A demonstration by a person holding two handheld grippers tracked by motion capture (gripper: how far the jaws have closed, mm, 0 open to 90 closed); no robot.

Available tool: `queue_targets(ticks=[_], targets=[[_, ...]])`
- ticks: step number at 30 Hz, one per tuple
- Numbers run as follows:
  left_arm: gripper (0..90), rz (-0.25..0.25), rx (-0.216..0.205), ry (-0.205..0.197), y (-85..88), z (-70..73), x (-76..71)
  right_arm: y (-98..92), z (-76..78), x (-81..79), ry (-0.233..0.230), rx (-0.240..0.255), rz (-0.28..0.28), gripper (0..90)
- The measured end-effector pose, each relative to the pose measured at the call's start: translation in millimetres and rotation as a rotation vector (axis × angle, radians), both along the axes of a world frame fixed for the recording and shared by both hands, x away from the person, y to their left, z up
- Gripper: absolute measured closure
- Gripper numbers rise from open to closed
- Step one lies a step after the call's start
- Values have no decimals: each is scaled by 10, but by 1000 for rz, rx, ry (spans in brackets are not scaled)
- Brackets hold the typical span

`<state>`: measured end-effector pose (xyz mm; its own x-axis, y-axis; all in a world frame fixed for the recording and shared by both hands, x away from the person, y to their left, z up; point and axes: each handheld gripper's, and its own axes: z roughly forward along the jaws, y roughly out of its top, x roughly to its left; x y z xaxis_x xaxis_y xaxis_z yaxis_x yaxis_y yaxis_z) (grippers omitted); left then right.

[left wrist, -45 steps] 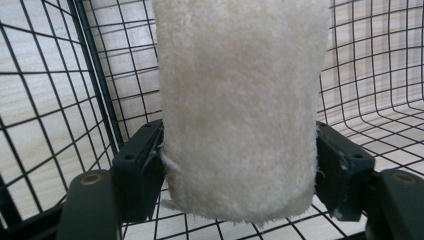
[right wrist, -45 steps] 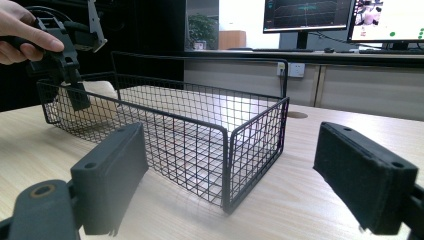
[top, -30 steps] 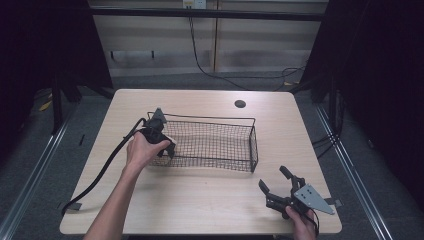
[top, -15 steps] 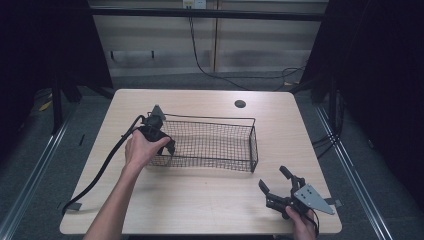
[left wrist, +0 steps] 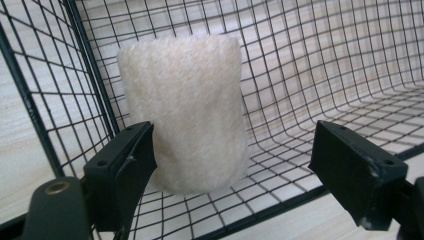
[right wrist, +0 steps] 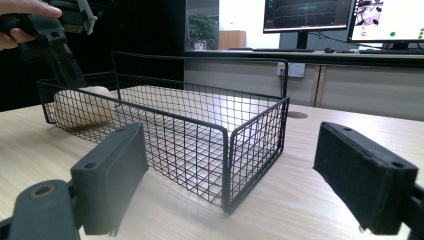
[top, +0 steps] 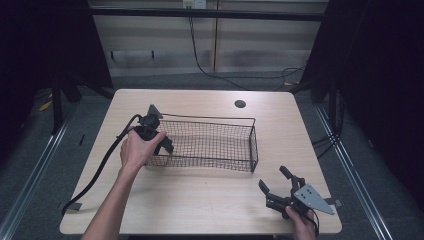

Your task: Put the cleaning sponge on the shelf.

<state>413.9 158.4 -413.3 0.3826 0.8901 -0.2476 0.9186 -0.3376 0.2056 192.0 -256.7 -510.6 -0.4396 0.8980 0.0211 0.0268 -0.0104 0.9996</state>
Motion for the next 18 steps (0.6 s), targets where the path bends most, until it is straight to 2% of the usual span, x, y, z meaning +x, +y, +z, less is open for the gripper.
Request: queue_targets(ticks=[2,3,4,8,9,14,18], targets=[[180,8,-14,0,30,3,-1,0,0,-1,1,0,0,130],[180,11,2,-15,38,13,-6,0,0,-1,2,1,-1,130],[180,10,0,-18,42,25,-12,0,0,0,0,-1,0,130],[180,-40,-62,-24,66,81,-33,-1,0,-1,2,-1,-2,130],[180,-37,-78,-22,71,92,-36,-1,0,0,2,-1,-3,130],[188,-69,-96,-58,93,143,-82,-2,0,-1,2,-1,-2,130],[208,-111,-99,-110,101,184,-132,-2,0,0,3,-1,-2,130]])
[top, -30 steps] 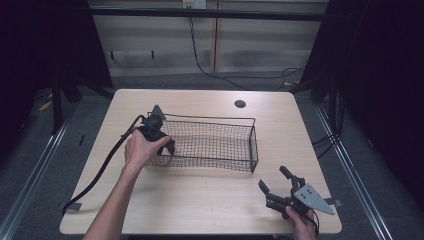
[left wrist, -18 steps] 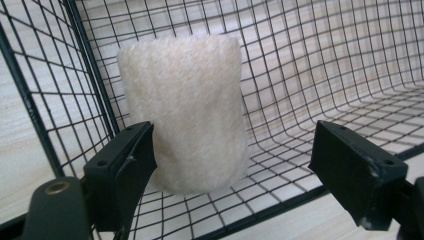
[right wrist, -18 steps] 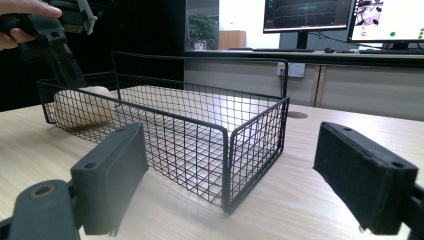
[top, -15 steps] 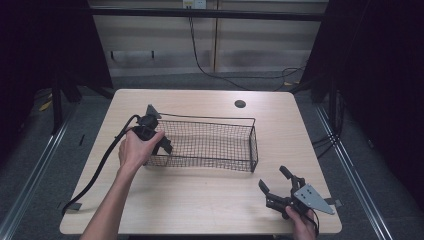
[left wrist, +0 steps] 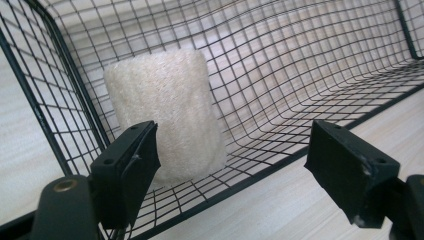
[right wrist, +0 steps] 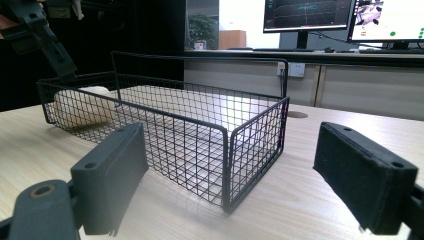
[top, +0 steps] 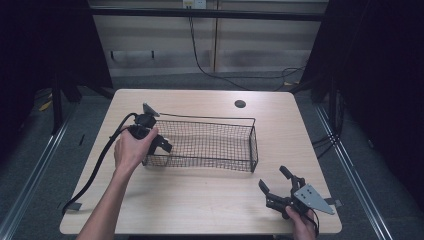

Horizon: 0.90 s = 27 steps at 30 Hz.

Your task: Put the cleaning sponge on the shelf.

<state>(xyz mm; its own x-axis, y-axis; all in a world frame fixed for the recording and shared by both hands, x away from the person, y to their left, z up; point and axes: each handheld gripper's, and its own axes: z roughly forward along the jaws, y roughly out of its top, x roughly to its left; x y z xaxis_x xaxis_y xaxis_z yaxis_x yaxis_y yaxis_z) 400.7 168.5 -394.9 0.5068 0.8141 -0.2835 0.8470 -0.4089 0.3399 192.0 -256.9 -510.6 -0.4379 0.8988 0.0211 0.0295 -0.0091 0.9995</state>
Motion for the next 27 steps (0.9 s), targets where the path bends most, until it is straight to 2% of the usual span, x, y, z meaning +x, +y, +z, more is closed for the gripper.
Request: queue_targets(ticks=[6,7,9,10,14,19,20,22,27], targets=[[215,-28,-38,-50,24,60,-56,2,0,0,-3,1,1,130],[202,-47,-52,-59,35,69,-73,0,0,0,0,1,-1,130],[173,-60,-89,-55,75,87,-97,0,0,0,0,0,0,130],[180,-61,-100,-65,94,95,-112,0,0,0,-1,1,-1,130],[186,-80,-103,-78,155,97,-176,1,0,0,-1,0,0,130],[189,-92,-131,-127,226,130,-288,1,0,0,-1,0,-1,130],[189,-101,-127,-125,248,137,-307,1,0,0,-1,0,-1,130],[189,-97,-141,-131,283,144,-333,2,0,0,-1,-1,-1,130],[193,-80,-138,-150,355,137,-400,3,0,-1,-2,0,-1,130]])
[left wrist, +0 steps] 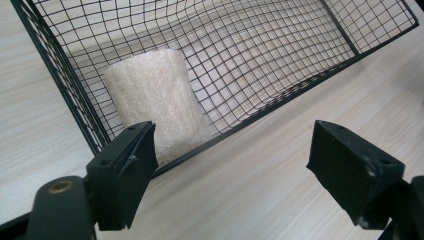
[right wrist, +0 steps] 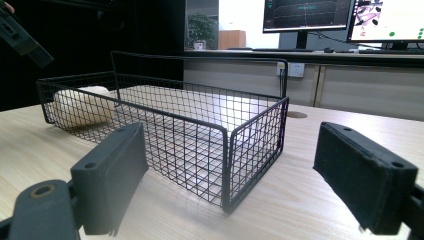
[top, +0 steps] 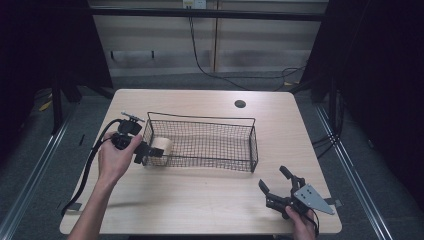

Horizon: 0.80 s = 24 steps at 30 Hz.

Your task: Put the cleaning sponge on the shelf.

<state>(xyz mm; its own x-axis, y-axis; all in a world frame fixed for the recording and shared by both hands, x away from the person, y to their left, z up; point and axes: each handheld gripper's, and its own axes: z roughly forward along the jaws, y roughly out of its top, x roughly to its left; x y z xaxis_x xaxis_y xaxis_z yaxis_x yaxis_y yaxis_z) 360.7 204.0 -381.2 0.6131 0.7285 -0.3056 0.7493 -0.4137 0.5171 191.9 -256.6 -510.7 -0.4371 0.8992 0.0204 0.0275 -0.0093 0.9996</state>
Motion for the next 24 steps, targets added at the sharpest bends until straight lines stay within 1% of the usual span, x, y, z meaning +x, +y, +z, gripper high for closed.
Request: queue_targets(ticks=[2,4,6,7,9,11,13,15,16,18,19,20,21,22,23,24], targets=[[216,9,-1,-10,13,-6,-33,-1,0,1,1,-1,-1,130],[216,19,-9,-13,25,-11,-57,0,0,0,1,0,0,130],[216,11,-6,-24,50,-7,-81,0,0,0,1,1,-1,130],[216,20,-11,-23,56,-10,-98,-1,0,0,1,-1,-2,130],[216,25,-2,-31,77,-6,-130,1,0,0,0,1,-1,130],[216,36,-19,-36,93,-6,-167,1,0,0,0,1,-1,130],[216,33,-17,-48,111,-5,-199,1,0,0,0,1,-2,130],[216,36,-27,-55,132,-12,-237,0,0,0,-1,-1,-2,130],[216,30,-24,-61,144,-17,-254,1,0,-1,-1,1,-2,130],[216,38,-20,-66,159,-34,-286,-1,0,0,1,0,-3,130],[216,34,-11,-65,172,-37,-302,1,0,-1,1,2,-3,130],[216,46,-18,-69,179,-40,-324,0,0,0,0,-1,-3,130],[216,46,-19,-75,192,-41,-345,2,0,-2,0,2,-3,130],[216,34,-22,-72,214,-39,-361,1,0,-2,1,2,-3,130],[216,46,-20,-80,217,-44,-390,1,0,-1,2,2,-2,130],[217,49,-21,-83,229,-51,-412,0,0,-1,2,1,-4,130]])
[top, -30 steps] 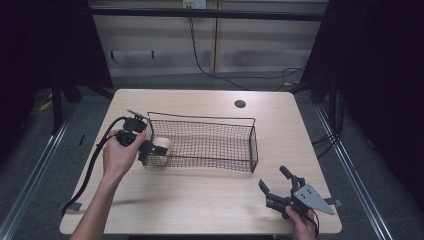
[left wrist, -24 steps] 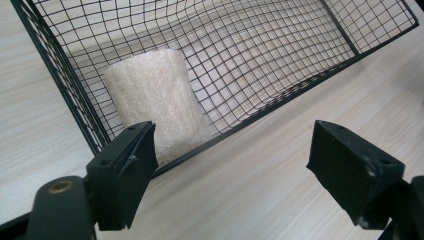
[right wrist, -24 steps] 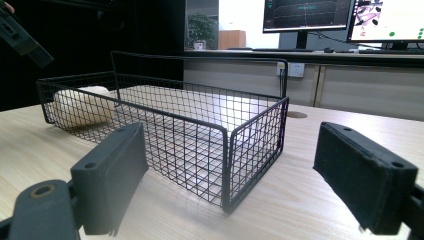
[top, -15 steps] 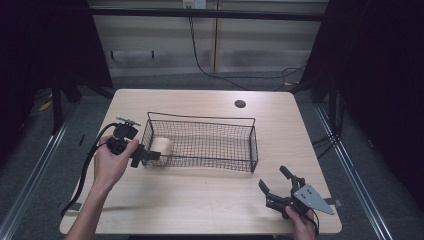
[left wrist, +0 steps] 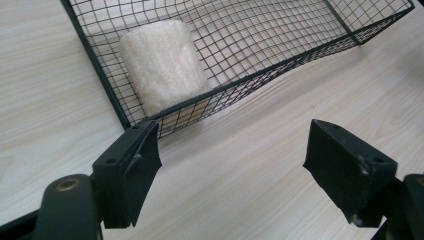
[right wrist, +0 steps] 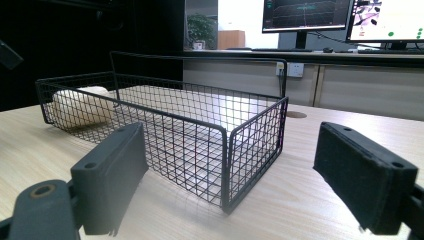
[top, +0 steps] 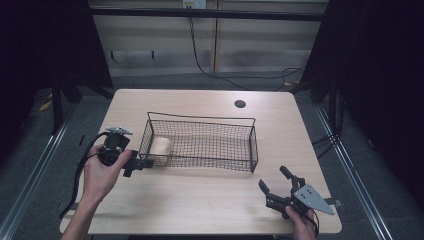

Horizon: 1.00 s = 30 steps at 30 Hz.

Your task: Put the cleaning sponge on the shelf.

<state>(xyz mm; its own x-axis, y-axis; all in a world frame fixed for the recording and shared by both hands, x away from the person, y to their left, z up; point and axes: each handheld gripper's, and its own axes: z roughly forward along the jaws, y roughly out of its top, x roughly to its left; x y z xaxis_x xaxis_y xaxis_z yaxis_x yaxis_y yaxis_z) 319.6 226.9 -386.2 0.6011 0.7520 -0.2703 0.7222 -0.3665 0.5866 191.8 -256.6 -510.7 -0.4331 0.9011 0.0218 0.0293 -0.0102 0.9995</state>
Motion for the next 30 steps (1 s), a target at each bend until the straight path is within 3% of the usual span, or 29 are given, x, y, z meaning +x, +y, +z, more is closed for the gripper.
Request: queue_targets(ticks=[6,8,12,14,16,20,26,30], targets=[[237,22,2,-1,59,-45,-91,2,0,-1,-1,1,0,130],[243,-1,-14,13,98,-72,-131,-2,-1,-1,-3,-2,-1,130],[251,35,-5,-8,208,-115,-236,2,0,-2,-2,2,-1,130],[250,45,-29,4,273,-147,-285,2,0,-2,-3,2,-1,130],[250,47,-15,-6,320,-178,-345,-1,0,0,-1,-1,-2,130],[250,53,-36,-6,396,-259,-441,2,0,-2,-1,1,-2,130],[236,84,-77,30,503,-417,-528,2,0,-1,-1,0,-1,130],[235,86,-75,10,538,-489,-590,3,1,-1,-3,-4,1,130]])
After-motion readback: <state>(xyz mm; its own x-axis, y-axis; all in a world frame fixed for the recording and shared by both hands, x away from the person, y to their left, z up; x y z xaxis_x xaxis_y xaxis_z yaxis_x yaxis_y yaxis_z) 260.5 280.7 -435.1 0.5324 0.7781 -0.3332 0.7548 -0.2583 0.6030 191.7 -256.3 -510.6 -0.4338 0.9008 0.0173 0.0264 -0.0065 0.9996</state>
